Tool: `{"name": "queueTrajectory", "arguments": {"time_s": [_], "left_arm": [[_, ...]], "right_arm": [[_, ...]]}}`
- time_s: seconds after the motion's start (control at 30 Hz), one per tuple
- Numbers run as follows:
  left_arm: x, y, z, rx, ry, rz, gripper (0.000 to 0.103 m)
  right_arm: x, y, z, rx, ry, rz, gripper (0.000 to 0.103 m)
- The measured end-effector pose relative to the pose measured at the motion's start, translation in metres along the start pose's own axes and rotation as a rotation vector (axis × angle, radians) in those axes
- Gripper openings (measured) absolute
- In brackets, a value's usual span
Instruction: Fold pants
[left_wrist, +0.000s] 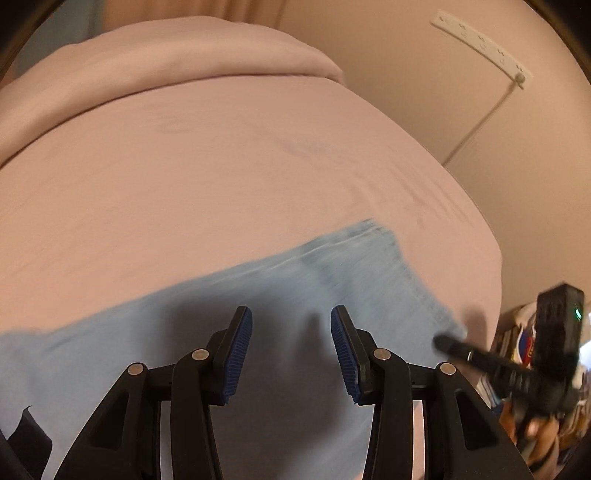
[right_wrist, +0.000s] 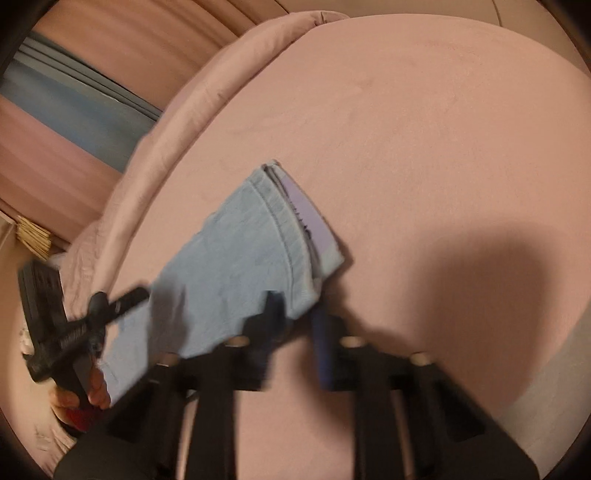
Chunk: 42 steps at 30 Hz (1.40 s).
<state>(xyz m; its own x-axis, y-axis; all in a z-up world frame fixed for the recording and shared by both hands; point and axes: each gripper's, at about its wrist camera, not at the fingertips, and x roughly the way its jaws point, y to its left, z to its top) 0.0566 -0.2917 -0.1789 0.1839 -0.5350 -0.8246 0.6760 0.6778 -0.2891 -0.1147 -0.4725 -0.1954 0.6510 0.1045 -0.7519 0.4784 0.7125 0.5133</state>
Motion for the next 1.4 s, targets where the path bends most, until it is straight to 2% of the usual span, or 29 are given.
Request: {"name": "queueTrajectory", "arguments": {"time_s": [0.13, 0.23, 0.3, 0.4, 0.43, 0.47, 0.6, 0.63, 0.67, 0.7, 0.77, 0.87, 1.0, 1.17, 1.27, 1.33, 1.37, 1.4], "left_arm": [[0.024, -0.020, 0.012, 0.043, 0.019, 0.043, 0.043], [0.028, -0.018, 0.019, 0.024, 0.010, 0.036, 0.043], [0.026, -0.016, 0.023, 0.032, 0.002, 0.029, 0.043], [0.025, -0.020, 0.029, 0.105, -0.002, 0.017, 0.047], [0.029, -0.024, 0.034, 0.142, 0.023, -0.002, 0.055], [0.032, -0.025, 0.039, 0.168, 0.045, -0.010, 0.058], [0.054, -0.030, 0.044, 0.284, 0.129, 0.003, 0.058], [0.057, -0.032, 0.044, 0.323, 0.136, 0.013, 0.055], [0.055, -0.034, 0.042, 0.343, 0.132, 0.014, 0.038], [0.052, -0.038, 0.040, 0.388, 0.117, 0.034, 0.029], [0.045, -0.041, 0.037, 0.419, 0.085, 0.051, 0.018], [0.035, -0.036, 0.036, 0.379, 0.033, 0.054, 0.011], [0.032, -0.028, 0.042, 0.298, 0.018, 0.005, 0.011], [0.048, -0.034, 0.040, 0.315, 0.048, 0.024, 0.012], [0.049, -0.032, 0.042, 0.295, 0.049, 0.042, 0.018], [0.040, -0.037, 0.043, 0.303, 0.028, 0.054, 0.021], [0.038, -0.040, 0.044, 0.309, 0.018, 0.065, 0.025], [0.031, -0.043, 0.044, 0.312, 0.007, 0.077, 0.028]], "right_arm": [[-0.008, 0.010, 0.004, -0.077, -0.001, -0.025, 0.009], [-0.020, 0.025, 0.017, -0.159, -0.032, -0.012, 0.009], [-0.022, 0.034, 0.028, -0.204, -0.022, -0.008, 0.009], [-0.018, 0.028, 0.033, -0.218, 0.026, -0.033, 0.010], [-0.015, 0.022, 0.031, -0.203, 0.050, -0.039, 0.010], [-0.016, 0.017, 0.027, -0.201, 0.053, -0.028, 0.010], [-0.014, -0.004, 0.020, -0.152, 0.046, 0.032, 0.010], [-0.012, -0.006, 0.020, -0.142, 0.046, 0.044, 0.010], [-0.011, -0.008, 0.021, -0.136, 0.045, 0.056, 0.010], [-0.010, -0.006, 0.022, -0.140, 0.042, 0.058, 0.010], [-0.011, 0.000, 0.024, -0.162, 0.029, 0.056, 0.010], [-0.014, 0.018, 0.026, -0.209, -0.022, 0.051, 0.009], [-0.022, 0.025, 0.038, -0.216, -0.083, 0.040, 0.009], [-0.008, 0.011, 0.035, -0.180, -0.041, -0.003, 0.009], [0.002, 0.002, 0.030, -0.157, 0.016, -0.040, 0.012], [-0.001, 0.000, 0.031, -0.158, 0.006, -0.062, 0.016], [-0.006, 0.001, 0.032, -0.166, -0.025, -0.098, 0.027], [-0.015, 0.004, 0.034, -0.192, -0.084, -0.179, 0.043]]}}
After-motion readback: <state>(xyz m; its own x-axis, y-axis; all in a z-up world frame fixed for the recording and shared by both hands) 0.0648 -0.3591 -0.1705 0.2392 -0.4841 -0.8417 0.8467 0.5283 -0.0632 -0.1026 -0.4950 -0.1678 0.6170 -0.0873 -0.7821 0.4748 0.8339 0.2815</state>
